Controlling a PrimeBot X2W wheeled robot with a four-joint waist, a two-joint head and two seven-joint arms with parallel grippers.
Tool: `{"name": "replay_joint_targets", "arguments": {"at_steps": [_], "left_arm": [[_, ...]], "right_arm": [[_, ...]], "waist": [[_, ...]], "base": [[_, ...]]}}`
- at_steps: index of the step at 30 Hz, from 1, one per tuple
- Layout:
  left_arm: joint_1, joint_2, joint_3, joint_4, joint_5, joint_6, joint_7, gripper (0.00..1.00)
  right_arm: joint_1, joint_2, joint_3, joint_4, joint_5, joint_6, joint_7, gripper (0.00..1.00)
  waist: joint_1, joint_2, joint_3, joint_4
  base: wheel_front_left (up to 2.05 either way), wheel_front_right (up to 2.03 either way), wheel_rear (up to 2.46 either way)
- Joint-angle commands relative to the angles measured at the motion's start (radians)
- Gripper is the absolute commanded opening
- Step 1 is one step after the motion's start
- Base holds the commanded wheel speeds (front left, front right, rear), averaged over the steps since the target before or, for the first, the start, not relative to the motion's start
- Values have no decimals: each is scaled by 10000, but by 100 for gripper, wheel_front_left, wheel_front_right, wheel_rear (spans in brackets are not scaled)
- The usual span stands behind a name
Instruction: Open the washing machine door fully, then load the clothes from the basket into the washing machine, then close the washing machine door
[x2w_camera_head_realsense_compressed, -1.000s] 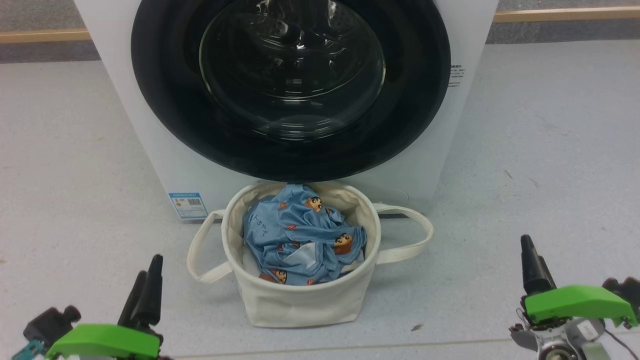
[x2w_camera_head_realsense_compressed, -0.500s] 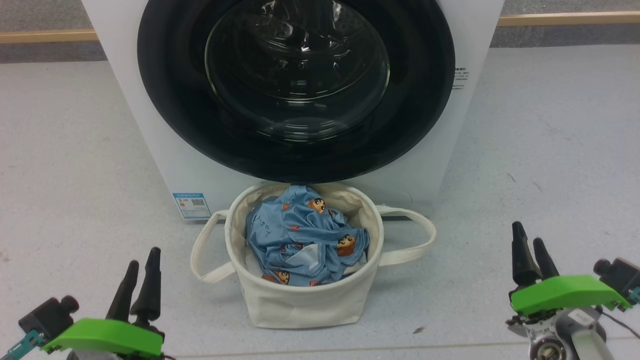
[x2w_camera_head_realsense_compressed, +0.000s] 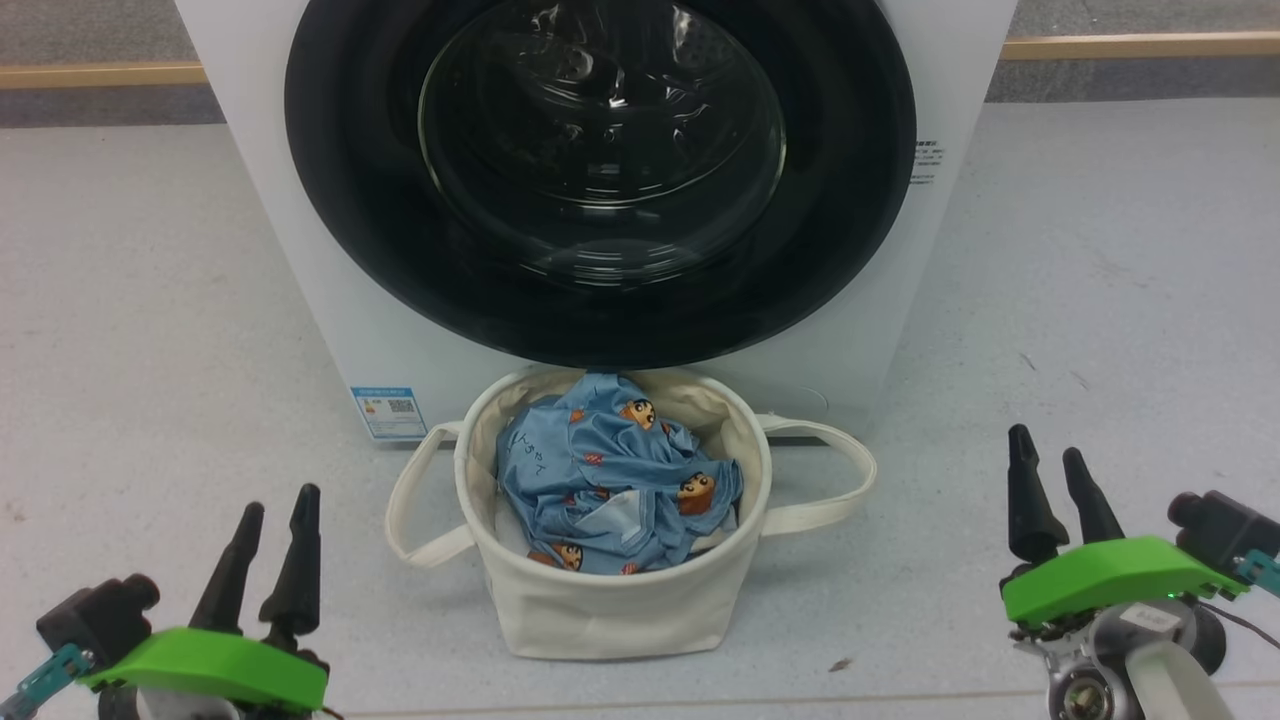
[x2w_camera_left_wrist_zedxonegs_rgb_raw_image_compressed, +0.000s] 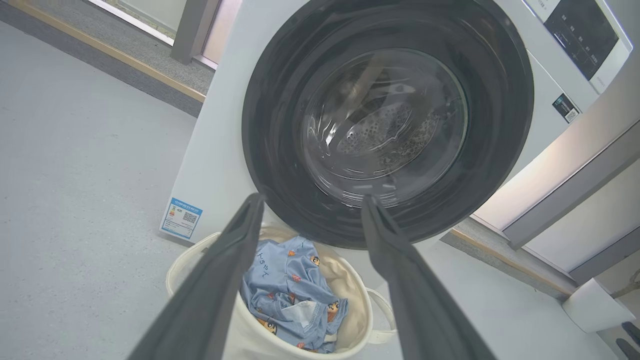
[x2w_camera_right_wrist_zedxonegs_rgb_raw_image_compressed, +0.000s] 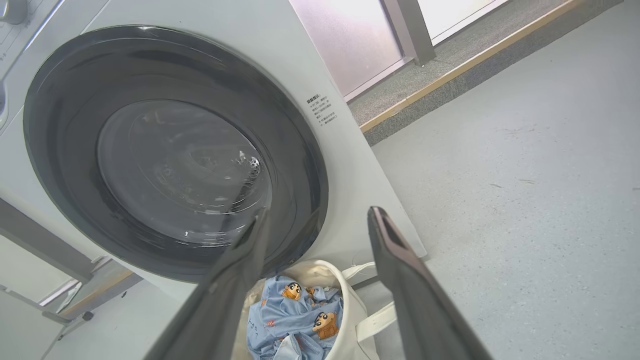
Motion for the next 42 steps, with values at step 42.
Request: {"name": "replay_joint_targets", "arguments": {"at_steps": [42], "left_arm": [[-1318,1032,459,249,4949,-148,-1350,100]], "right_arm": [[-1341,-699,1434,386,-4382,0,-1349,100]], "waist": [[0,0,-175,281]], "base": [[0,0,0]]}}
